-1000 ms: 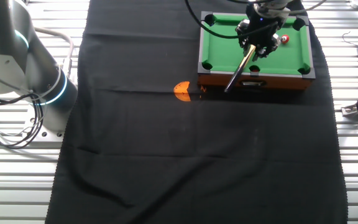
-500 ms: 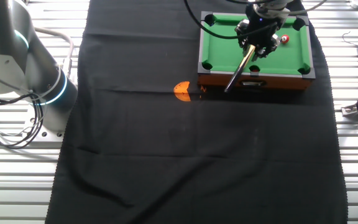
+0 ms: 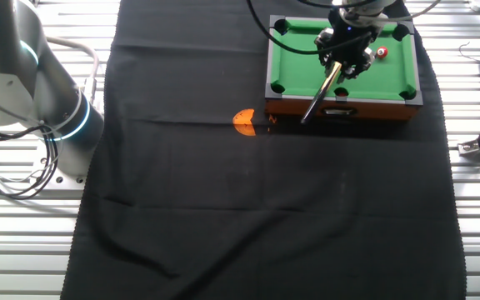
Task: Hit the pool ball
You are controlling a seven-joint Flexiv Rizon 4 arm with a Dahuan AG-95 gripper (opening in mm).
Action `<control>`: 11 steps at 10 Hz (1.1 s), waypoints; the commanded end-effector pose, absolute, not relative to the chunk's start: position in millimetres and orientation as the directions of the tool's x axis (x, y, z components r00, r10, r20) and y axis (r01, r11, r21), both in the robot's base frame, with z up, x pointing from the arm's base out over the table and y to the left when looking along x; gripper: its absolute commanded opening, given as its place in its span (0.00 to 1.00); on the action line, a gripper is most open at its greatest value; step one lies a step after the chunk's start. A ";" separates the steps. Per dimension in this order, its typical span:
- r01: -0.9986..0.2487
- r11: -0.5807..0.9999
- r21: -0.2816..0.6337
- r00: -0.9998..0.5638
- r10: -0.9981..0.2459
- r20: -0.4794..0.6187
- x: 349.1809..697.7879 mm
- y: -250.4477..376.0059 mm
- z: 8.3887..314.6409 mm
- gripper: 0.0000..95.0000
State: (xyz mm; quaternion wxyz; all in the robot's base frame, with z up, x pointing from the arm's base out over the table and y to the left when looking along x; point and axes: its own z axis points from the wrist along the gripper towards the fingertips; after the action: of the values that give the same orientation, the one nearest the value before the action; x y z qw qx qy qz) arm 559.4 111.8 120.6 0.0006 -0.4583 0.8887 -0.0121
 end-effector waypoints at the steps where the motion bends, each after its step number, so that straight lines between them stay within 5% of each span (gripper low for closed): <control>1: -0.814 0.581 -0.024 -0.581 -0.814 0.009 558.9 111.9 118.8 0.20; 11: -0.805 0.591 -0.045 -0.592 -0.806 -0.003 555.5 112.8 108.2 0.20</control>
State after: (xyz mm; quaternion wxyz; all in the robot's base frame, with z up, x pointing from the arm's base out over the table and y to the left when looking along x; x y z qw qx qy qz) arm 554.9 112.8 108.1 0.0108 -0.4525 0.8915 -0.0190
